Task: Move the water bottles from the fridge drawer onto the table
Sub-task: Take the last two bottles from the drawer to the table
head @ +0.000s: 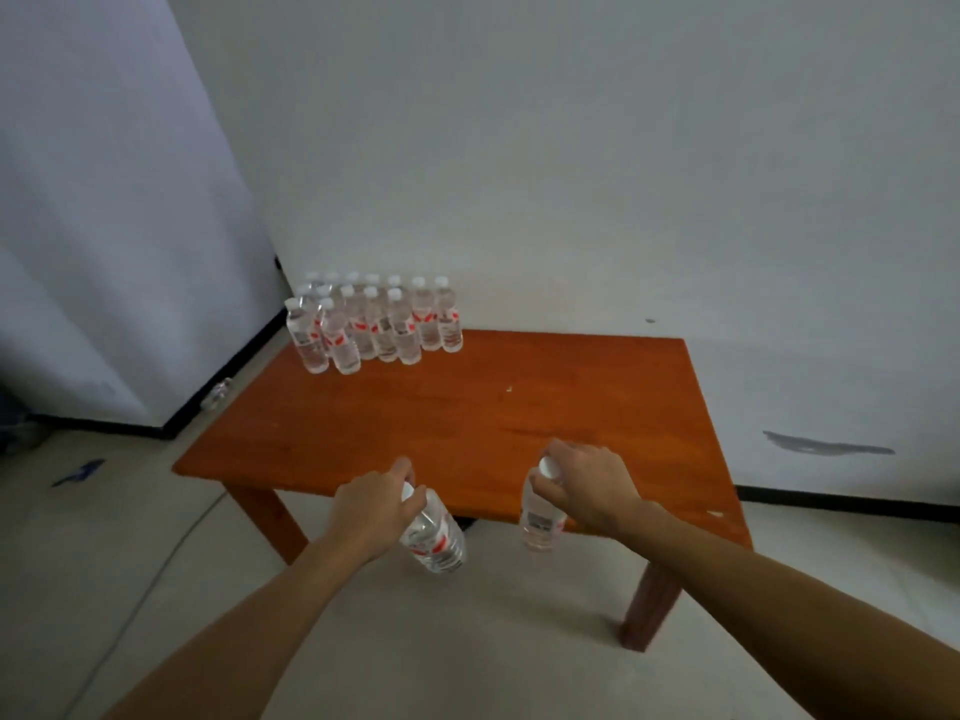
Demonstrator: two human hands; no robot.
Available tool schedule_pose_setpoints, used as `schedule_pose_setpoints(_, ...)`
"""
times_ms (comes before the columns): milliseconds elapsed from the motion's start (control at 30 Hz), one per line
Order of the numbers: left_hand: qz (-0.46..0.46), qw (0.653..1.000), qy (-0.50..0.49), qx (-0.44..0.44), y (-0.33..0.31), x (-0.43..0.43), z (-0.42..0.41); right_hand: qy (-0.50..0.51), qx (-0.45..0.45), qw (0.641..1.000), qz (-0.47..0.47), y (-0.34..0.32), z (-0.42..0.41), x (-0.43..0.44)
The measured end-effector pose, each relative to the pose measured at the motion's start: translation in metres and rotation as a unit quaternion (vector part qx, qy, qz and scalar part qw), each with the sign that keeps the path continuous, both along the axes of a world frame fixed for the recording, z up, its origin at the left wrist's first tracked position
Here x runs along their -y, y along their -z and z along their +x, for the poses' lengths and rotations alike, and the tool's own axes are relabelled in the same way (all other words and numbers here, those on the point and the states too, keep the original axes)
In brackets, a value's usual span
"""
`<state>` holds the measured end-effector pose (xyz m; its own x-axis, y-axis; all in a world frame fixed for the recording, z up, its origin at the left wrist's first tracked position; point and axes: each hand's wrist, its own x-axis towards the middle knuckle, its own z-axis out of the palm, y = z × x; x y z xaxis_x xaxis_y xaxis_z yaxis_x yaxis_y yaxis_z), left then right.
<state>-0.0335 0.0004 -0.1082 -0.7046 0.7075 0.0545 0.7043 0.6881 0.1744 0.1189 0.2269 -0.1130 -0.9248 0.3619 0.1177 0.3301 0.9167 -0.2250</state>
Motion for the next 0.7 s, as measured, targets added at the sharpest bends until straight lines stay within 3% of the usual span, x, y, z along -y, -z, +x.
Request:
schedule_pose_setpoints(200, 0.001, 1.000, -0.025, -0.011, 0.003, -0.004, -0.105, -0.022, 0.010, 1.000, -0.009, 0.004, -0.115, -0.009)
schedule_pose_setpoints(533, -0.020, 0.998, 0.056, -0.004, 0.011, -0.005, -0.307, 0.028, 0.012, 0.999, -0.036, 0.022, -0.307, 0.004)
schedule_pose_setpoints(700, -0.020, 0.999, 0.050, 0.000, 0.010, -0.015, -0.392, 0.043, -0.018, 0.996, -0.074, 0.019, -0.378, -0.001)
